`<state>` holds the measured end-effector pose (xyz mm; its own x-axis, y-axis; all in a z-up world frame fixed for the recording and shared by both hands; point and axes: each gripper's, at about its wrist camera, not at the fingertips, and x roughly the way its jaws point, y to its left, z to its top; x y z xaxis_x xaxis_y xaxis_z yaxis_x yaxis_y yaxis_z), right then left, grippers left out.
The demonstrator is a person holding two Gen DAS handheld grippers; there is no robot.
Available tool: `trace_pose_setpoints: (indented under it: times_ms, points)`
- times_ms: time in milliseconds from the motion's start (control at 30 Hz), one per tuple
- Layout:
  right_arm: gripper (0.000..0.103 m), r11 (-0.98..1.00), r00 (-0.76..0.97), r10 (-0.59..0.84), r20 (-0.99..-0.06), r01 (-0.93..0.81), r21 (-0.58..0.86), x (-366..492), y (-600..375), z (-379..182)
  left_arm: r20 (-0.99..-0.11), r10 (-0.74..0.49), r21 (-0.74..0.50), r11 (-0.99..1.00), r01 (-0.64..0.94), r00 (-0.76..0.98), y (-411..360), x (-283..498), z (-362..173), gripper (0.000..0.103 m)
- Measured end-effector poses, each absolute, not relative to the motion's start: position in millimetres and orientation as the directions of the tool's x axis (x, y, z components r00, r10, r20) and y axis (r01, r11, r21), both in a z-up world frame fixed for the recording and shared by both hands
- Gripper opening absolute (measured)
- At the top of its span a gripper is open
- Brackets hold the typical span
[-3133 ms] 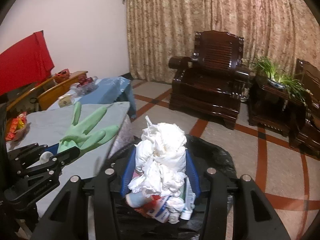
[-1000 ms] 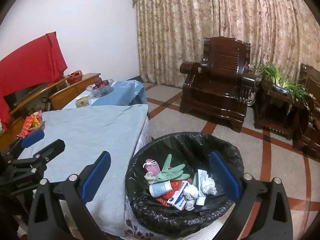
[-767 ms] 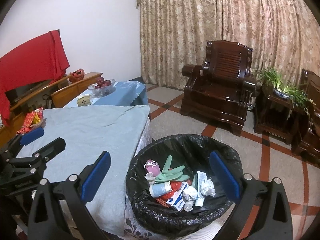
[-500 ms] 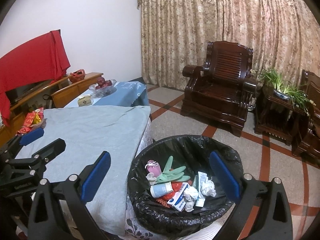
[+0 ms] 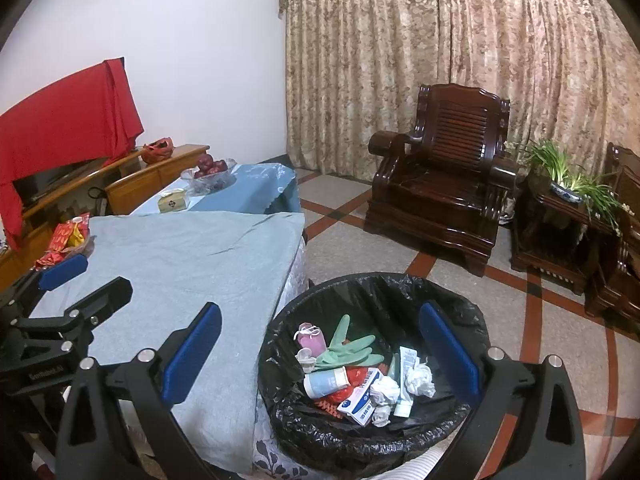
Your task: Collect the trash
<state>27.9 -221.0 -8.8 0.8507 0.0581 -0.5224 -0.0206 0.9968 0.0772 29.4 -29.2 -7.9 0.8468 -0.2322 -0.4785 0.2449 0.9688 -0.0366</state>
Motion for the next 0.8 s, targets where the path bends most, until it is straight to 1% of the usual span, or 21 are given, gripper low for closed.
trace_pose_setpoints:
  times_ms: [800]
  points:
    - [0.097, 0.997, 0.850, 0.058, -0.523, -0.021, 0.077, 28.1, -221.8, -9.1, -0.479, -0.231, -0.034, 0.969, 0.245, 0.847, -30.4, 29.0, -6.8, 0.094]
